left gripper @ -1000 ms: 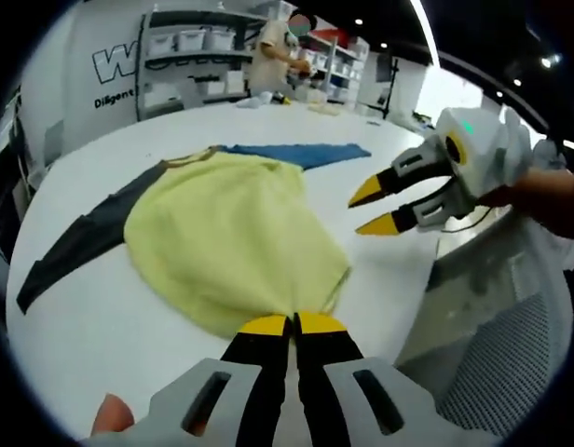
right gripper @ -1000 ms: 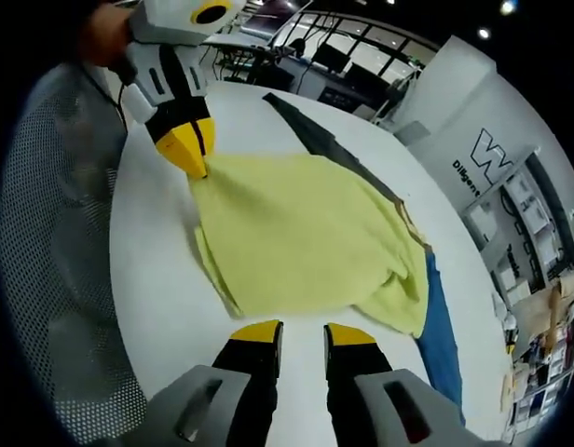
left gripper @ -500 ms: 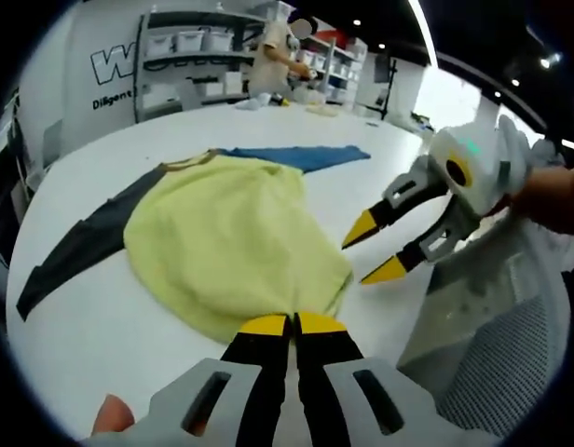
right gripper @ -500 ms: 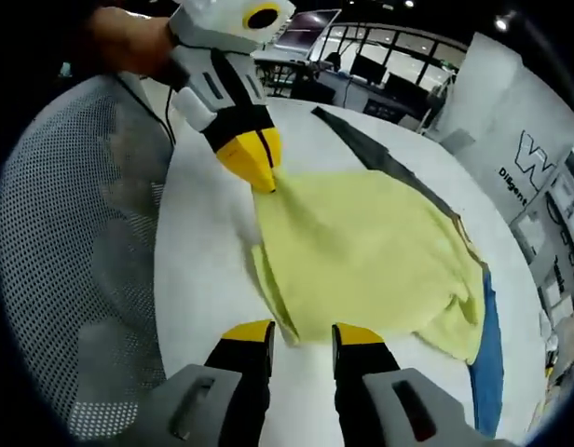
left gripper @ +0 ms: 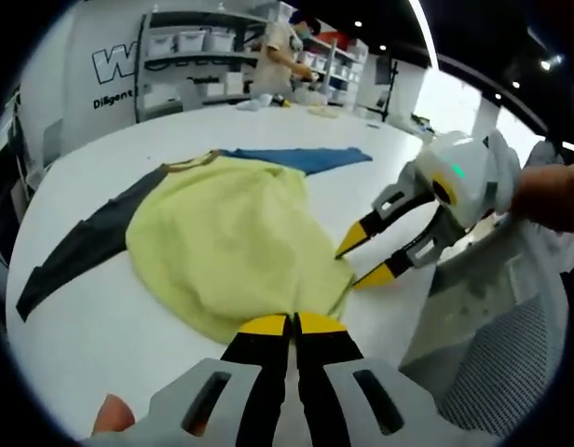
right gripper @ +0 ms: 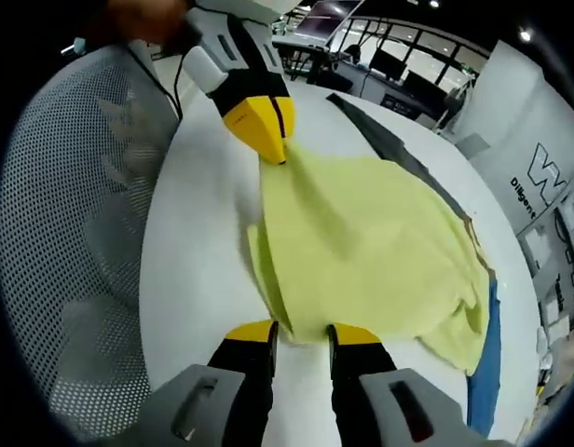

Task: Fold the garment on the visible template until the final outline fits inside the template.

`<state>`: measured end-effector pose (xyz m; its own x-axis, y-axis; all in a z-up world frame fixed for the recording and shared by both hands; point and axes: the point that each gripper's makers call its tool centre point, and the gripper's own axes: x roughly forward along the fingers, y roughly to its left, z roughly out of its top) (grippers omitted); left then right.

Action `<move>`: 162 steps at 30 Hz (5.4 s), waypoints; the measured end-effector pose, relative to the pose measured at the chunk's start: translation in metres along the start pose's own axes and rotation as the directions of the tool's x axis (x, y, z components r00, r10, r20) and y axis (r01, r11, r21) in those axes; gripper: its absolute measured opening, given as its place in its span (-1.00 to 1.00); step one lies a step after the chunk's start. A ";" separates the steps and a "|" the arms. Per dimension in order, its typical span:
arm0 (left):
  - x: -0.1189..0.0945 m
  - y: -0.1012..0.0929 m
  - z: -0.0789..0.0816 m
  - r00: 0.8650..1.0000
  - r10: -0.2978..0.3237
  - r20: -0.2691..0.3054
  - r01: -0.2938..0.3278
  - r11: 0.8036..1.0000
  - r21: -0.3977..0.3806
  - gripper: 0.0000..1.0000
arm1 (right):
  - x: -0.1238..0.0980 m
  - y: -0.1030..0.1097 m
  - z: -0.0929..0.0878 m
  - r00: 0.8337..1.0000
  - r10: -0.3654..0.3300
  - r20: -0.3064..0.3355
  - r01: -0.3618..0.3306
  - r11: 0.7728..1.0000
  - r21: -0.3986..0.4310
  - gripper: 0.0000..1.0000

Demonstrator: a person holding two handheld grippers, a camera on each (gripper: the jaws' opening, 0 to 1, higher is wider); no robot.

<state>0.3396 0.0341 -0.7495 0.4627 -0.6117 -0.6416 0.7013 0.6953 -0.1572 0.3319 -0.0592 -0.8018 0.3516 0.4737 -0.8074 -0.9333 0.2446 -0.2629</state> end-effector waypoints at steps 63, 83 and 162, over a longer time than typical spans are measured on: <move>0.041 -0.005 -0.030 0.987 -0.052 -0.154 0.106 0.923 0.369 -0.74 | -0.041 -0.060 0.012 0.994 -0.104 0.037 0.097 0.983 0.155 -1.00; 0.040 -0.005 -0.022 0.993 -0.041 -0.109 0.077 0.935 0.346 -1.00 | -0.042 -0.056 0.006 0.994 -0.103 0.028 0.096 0.979 0.178 -1.00; -0.045 0.032 -0.047 0.996 0.036 -0.085 -0.016 0.974 0.225 -1.00 | 0.003 -0.022 -0.011 1.000 -0.003 -0.025 0.018 0.785 0.619 -1.00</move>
<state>0.3155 0.1016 -0.7609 0.4398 -0.5521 -0.7084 0.7979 0.6022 0.0261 0.3528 -0.0727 -0.8041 0.3528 0.4513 -0.8196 -0.6814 0.7243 0.1055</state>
